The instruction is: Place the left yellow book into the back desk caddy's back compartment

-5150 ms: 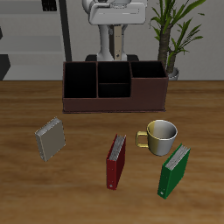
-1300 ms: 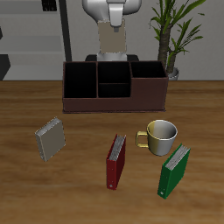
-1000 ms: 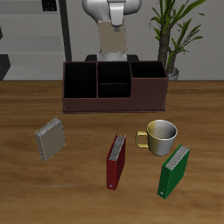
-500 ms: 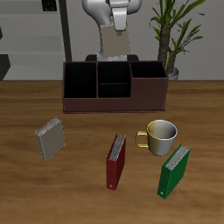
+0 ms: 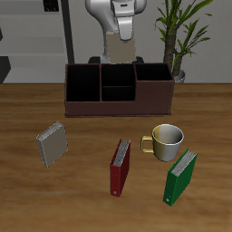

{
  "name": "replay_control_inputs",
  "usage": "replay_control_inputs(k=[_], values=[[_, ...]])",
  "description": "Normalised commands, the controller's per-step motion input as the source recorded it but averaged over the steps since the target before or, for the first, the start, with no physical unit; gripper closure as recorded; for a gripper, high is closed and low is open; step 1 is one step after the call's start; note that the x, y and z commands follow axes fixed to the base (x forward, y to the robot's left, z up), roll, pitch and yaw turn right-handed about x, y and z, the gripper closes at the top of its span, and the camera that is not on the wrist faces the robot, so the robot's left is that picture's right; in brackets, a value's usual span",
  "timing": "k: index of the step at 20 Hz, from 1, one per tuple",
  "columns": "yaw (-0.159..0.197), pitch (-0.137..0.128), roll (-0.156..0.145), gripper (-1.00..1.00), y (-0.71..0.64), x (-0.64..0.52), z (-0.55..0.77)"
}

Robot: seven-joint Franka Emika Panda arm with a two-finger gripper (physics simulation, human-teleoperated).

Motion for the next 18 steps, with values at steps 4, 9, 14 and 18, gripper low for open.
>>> replay_control_inputs(k=[4,9,14,18], values=[[-0.026,0.039,0.008,1.0,0.08,-0.08,-0.12],[-0.018,0.01,-0.008,1.0,-0.02,-0.09,-0.03],[-0.002,0.007,-0.012,1.0,-0.06,-0.13,-0.03],[0.003,0.009,-0.004,1.0,-0.04,-0.1,-0.03]])
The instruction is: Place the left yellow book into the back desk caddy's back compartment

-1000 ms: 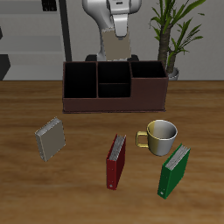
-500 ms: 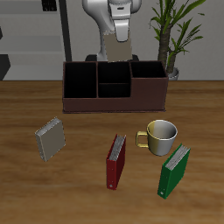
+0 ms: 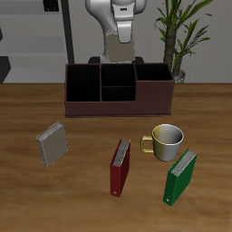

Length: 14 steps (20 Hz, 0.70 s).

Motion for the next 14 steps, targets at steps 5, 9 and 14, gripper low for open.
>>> replay_control_inputs(k=[5,9,14], values=[[0.009,-0.005,-0.031,1.0,-0.13,-0.03,0.02],[0.007,0.001,-0.043,1.0,-0.21,0.02,-0.04],[-0.007,0.002,-0.012,1.0,-0.07,0.02,-0.03]])
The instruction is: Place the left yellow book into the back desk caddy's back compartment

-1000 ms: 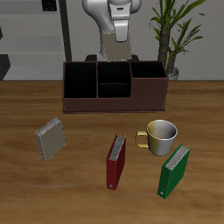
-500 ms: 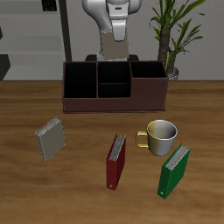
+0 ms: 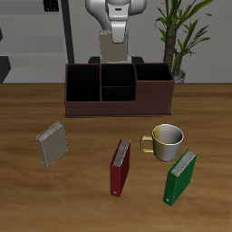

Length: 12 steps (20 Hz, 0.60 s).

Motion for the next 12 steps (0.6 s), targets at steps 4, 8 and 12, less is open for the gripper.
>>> replay_control_inputs(k=[4,8,12], values=[[-0.014,-0.011,-0.011,1.0,-0.05,0.04,0.05],[-0.005,-0.013,0.002,1.0,0.01,0.01,0.05],[0.0,0.008,0.022,1.0,0.1,0.02,-0.04]])
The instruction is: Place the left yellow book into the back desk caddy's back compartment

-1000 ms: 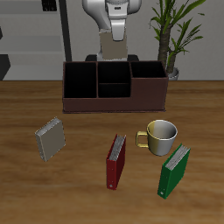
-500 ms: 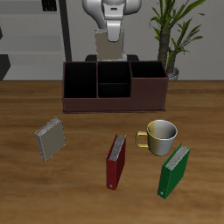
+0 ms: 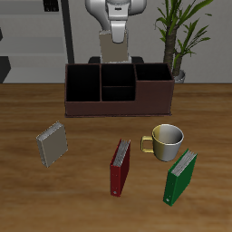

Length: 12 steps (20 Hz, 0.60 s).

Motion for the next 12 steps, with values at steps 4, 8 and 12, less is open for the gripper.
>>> replay_control_inputs(k=[4,8,12], values=[[0.006,0.016,0.017,1.0,0.08,0.01,-0.06],[0.006,0.013,0.008,1.0,0.03,0.0,-0.06],[0.002,0.026,-0.031,1.0,-0.16,0.0,-0.13]])
